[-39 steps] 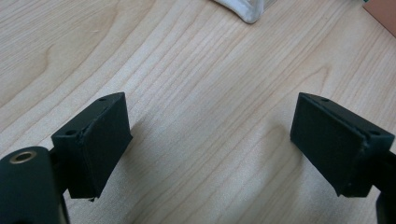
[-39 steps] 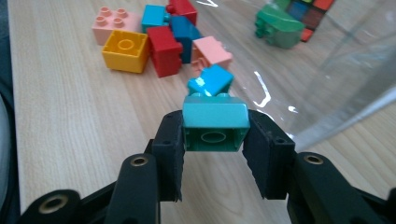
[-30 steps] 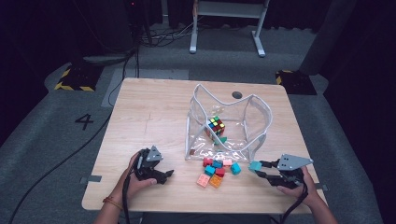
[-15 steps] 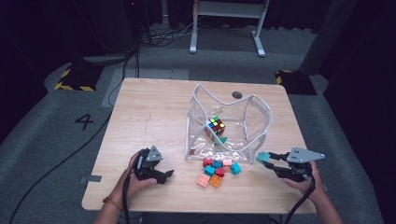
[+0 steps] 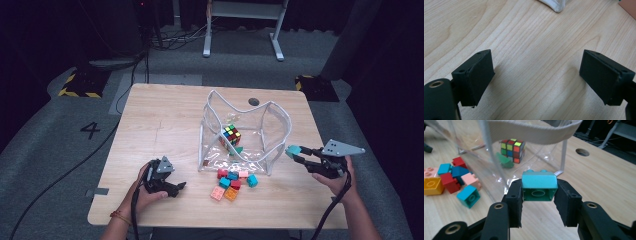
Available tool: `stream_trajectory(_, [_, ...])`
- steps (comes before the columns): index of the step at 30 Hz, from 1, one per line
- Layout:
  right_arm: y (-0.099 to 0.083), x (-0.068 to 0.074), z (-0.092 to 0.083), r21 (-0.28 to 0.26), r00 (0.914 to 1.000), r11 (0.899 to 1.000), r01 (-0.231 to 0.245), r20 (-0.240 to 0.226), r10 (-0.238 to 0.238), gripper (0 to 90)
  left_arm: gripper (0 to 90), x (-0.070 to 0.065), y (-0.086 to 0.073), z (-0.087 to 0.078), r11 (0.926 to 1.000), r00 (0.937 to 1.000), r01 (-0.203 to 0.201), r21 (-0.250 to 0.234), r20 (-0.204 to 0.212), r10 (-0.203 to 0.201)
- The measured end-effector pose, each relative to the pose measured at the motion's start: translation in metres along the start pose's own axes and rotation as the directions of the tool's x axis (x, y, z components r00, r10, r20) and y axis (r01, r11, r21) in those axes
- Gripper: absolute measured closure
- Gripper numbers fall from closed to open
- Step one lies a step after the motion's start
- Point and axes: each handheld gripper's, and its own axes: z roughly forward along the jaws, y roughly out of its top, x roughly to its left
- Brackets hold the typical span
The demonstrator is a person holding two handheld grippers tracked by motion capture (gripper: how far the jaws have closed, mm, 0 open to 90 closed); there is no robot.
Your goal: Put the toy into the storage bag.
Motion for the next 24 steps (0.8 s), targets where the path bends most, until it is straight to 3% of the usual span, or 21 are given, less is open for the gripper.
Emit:
stream_trajectory(14, [0.040, -0.023, -0.013, -0.038, 0.9985, 0.999, 0.015, 0.053, -0.013, 59.4, 12.2, 0.000, 0.000, 0.000, 1.0000, 1.0000, 0.002, 0.000, 0.003, -0.002])
stream_trajectory(24, [0.075, -0.030, -0.017, -0.048, 0.9958, 0.997, 0.065, 0.068, -0.061, 59.3, 12.2, 0.000, 0.000, 0.000, 1.0000, 1.0000, 0.002, 0.000, 0.002, -0.002])
